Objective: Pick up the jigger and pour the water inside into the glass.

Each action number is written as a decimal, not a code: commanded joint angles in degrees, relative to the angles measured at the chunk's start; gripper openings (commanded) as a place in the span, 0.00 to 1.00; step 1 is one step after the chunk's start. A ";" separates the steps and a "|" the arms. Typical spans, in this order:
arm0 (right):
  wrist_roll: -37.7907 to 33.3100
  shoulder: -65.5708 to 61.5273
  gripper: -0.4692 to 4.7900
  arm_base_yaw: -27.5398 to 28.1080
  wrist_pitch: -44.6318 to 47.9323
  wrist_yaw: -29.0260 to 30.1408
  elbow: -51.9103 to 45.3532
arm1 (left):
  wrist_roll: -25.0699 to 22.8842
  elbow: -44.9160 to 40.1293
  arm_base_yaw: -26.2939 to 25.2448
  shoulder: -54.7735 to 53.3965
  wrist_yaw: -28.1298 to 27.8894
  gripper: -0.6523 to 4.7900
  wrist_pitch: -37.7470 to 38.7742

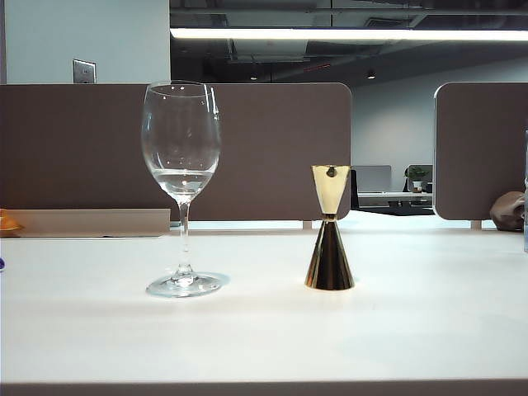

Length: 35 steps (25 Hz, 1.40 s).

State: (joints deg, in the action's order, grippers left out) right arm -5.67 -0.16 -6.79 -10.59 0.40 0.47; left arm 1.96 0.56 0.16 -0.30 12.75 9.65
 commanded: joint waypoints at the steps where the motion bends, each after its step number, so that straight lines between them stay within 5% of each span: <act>1: 0.13 0.04 0.09 -0.02 0.09 -0.31 -0.17 | -0.02 -0.11 -0.09 -0.04 -0.04 0.16 -0.52; 25: -2.27 0.04 0.09 -0.02 2.56 -0.22 -0.17 | -0.02 -0.11 -0.09 -0.04 -0.04 0.16 -0.52; 30: -11.23 0.04 0.09 -0.11 6.38 6.62 -0.15 | -0.02 -0.11 -0.09 -0.04 -0.04 0.16 -0.52; 35: -12.57 0.04 0.09 -0.09 6.58 14.78 -0.15 | -0.02 -0.11 -0.09 -0.04 -0.04 0.16 -0.52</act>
State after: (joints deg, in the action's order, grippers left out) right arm -18.00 -0.14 -6.94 -4.99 14.74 0.47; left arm 1.96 0.56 0.14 -0.27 12.75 9.65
